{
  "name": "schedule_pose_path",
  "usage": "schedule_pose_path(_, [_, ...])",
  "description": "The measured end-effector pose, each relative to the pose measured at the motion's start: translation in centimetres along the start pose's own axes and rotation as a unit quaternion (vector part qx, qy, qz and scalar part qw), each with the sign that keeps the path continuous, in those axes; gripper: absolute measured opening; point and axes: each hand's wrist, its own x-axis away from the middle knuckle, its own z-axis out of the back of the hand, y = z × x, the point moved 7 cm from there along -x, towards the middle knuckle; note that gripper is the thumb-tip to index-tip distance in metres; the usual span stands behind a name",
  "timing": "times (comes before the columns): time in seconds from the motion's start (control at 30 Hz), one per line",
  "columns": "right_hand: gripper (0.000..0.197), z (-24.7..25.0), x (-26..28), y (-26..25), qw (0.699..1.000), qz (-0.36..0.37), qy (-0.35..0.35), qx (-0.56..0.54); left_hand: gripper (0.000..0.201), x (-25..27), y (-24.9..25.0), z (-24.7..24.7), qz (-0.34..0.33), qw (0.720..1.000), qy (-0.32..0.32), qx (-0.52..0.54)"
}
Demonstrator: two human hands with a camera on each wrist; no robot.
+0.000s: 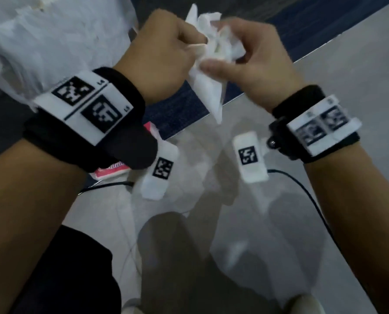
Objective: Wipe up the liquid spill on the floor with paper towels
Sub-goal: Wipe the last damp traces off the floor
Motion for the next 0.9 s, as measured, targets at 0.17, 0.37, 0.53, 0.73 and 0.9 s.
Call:
schedule_pose_path(0.17, [0.058,-3.5,1.2,2.2,0.985,0.034,-0.039,0.166,0.022,-0.3,-3.9,-1.1,0.215,0.954,0.01,0.207])
schedule_pose_path(0.37, [0.013,-1.1,1.4,4.4,0.991,0.002,0.075,0.113,0.027,-0.3,-2.7,-3.0,0.113,0.981,-0.158,-0.016])
schedule_pose_path(0.53, [0.028,-2.0,2.1,2.9,0.984,0.053,0.126,0.116,0.016,-0.1,-2.8,-3.8,0.063,0.982,-0.173,-0.046])
schedule_pose_path(0.73, [0.055,-7.0,2.6,3.8,0.955,0.125,0.058,0.263,0.019,0.5,-4.5,-4.1,0.186,0.952,-0.176,0.165])
schedule_pose_path(0.9, [0.04,-5.1,2.6,4.4,0.977,0.046,0.11,0.18,0.021,1.0,-6.1,-4.4,0.225,0.933,-0.218,0.178])
